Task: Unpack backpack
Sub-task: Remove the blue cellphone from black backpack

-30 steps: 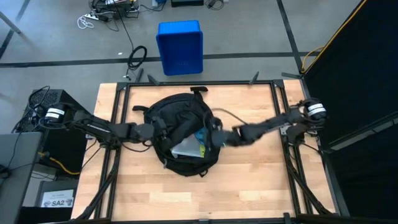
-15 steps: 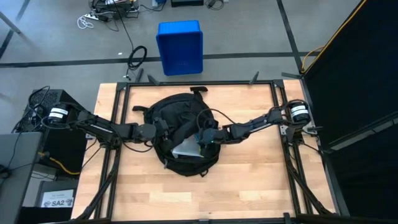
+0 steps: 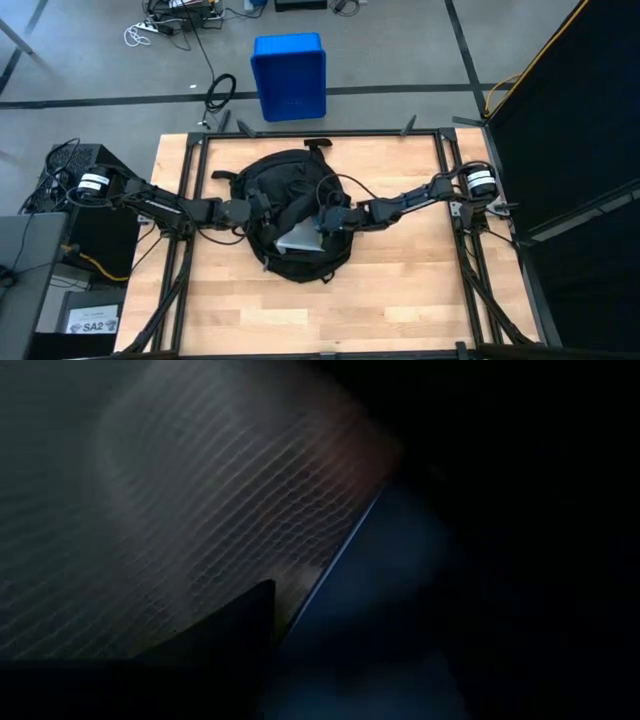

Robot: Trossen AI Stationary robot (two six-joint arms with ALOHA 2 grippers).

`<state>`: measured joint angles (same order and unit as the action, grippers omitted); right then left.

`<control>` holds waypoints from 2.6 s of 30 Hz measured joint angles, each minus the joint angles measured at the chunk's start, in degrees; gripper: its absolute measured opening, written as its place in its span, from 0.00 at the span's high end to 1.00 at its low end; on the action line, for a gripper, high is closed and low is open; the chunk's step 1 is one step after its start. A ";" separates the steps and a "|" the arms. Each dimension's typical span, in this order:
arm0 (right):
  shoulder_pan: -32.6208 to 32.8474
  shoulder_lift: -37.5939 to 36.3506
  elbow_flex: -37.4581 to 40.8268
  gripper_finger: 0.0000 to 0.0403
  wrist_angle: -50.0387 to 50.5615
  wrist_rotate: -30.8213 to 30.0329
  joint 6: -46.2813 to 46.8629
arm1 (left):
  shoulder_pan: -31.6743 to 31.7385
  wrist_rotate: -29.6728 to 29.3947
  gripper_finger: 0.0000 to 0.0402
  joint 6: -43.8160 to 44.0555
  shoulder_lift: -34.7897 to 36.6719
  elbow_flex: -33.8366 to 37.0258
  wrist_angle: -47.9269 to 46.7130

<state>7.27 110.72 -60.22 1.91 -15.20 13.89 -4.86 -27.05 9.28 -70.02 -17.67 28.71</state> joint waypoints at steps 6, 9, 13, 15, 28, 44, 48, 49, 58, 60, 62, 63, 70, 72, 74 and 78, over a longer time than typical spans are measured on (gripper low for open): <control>4.70 -5.01 0.47 0.44 6.46 4.04 1.13 | -0.04 1.34 1.00 0.02 -0.02 0.00 -0.13; 6.49 -8.18 0.80 0.46 8.85 2.75 0.97 | -0.04 1.43 1.00 0.02 -0.02 0.00 0.04; 8.01 -11.99 0.63 0.45 8.66 -6.21 0.41 | -0.02 1.38 1.00 0.02 -0.02 0.00 0.09; 7.69 -12.17 0.63 0.44 9.01 -8.65 -0.07 | -0.02 1.38 1.00 0.02 -0.02 0.00 0.10; 1.47 -11.23 0.48 0.10 12.49 -2.16 2.57 | 0.00 1.13 1.00 0.02 -0.02 0.00 0.11; -2.85 -7.70 0.48 0.02 10.45 7.49 10.44 | 0.00 1.18 1.00 0.20 -0.02 0.00 0.16; -2.78 -3.88 0.26 0.01 8.08 8.41 10.68 | 0.00 1.29 1.00 0.18 -0.02 0.00 0.03; -2.76 -3.20 0.26 0.01 8.05 8.12 10.45 | 0.00 1.38 1.00 0.20 -0.02 0.00 0.12; -2.77 -1.20 0.30 0.16 7.26 4.98 9.37 | 0.00 1.43 1.00 0.20 -0.02 0.00 0.09; -2.50 -2.13 0.42 0.21 7.54 5.06 9.05 | 0.00 1.43 1.00 0.20 -0.02 0.00 0.09; -2.39 -3.20 0.52 0.21 7.72 5.07 8.52 | 0.00 1.43 1.00 0.20 -0.02 0.00 0.08; -2.24 -3.71 0.54 0.21 8.04 5.11 8.26 | 0.00 1.43 1.00 0.20 -0.02 0.00 0.12; -0.75 -6.86 0.81 0.21 10.67 5.64 7.00 | 0.00 1.43 1.00 0.24 -0.02 0.00 0.17; -0.49 -7.30 0.81 0.21 11.55 5.62 6.97 | 0.00 1.43 1.00 0.24 -0.02 0.00 0.18; -0.19 -7.77 0.81 0.21 12.53 5.62 6.95 | 0.00 1.43 1.00 0.24 -0.02 -0.01 0.17; 0.44 -8.91 0.81 0.21 14.37 5.66 7.01 | 0.00 1.43 1.00 0.24 -0.02 0.00 0.15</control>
<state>7.72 101.82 -59.42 16.28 -9.54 20.91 -4.86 -25.63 9.52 -70.04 -17.67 28.86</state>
